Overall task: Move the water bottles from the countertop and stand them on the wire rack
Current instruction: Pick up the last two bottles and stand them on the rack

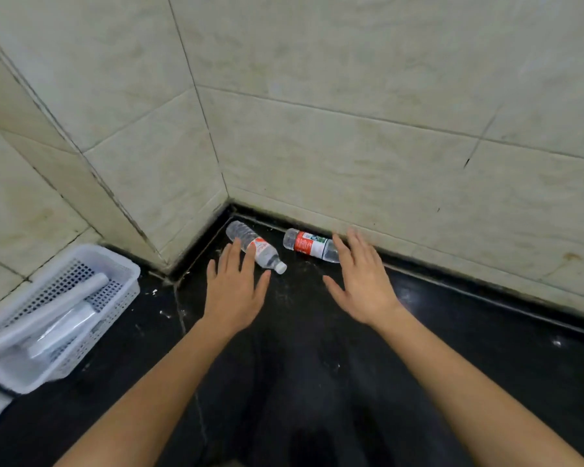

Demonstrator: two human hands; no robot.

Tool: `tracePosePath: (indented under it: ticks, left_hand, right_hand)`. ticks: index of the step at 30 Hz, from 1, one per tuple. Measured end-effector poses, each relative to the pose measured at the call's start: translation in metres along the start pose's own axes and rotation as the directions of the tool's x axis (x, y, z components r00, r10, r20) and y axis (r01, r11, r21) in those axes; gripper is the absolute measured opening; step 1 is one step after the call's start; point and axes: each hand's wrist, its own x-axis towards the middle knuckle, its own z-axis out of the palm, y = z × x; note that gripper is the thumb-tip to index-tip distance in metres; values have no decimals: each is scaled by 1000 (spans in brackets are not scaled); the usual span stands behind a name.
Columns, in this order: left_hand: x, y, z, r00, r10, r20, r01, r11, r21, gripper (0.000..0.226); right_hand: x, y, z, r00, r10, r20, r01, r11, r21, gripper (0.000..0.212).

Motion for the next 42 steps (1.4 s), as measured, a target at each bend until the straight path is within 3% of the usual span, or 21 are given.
tracePosePath:
  ticks: [4, 9, 14, 17, 21, 24, 26, 28, 31, 36, 42]
  left_hand:
    - [44, -38, 55, 986, 91, 141, -92, 996, -2, 63]
    - [91, -51, 103, 897, 130, 423, -169, 984, 54, 79]
    - [154, -47, 129, 809, 265, 525, -462, 839, 288, 99]
    - [189, -55, 151, 770, 269, 579, -490, 830, 266, 95]
    - [186, -76, 172, 778, 336, 531, -448, 889, 94, 90]
    - [168, -83, 177, 839, 337, 427, -385, 922, 29, 83]
    - [154, -81, 180, 881, 286, 376, -322, 946, 34, 78]
    - [140, -75, 180, 908, 166, 385, -200, 978, 51, 79]
    - [119, -62, 179, 896, 8, 444, -34, 998, 50, 84]
    - [98, -51, 171, 868, 5, 497, -75, 990, 120, 69]
    - [86, -41, 166, 834, -32, 550, -40, 992, 118, 69]
  right_hand:
    - [24, -4, 43, 976, 139, 168, -127, 989, -75, 82]
    - [49, 5, 82, 892, 295, 342, -260, 955, -146, 89]
    - [94, 13, 106, 868, 350, 353, -338, 936, -97, 94]
    - [126, 15, 124, 879, 361, 313, -369, 929, -35, 93]
    - [143, 23, 149, 827, 426, 367, -443, 895, -41, 92]
    - [140, 27, 161, 833, 462, 305, -391, 881, -267, 88]
    - [136, 30, 163, 840, 480, 252, -390, 859, -332, 80]
    - [127, 31, 162, 819, 506, 270, -434, 855, -285, 67]
    - [104, 32, 160, 801, 528, 281, -477, 847, -233, 64]
    - [68, 44, 144, 741, 546, 390, -551, 827, -110, 71]
    - [-3, 78, 112, 735, 477, 482, -461, 873, -159, 70]
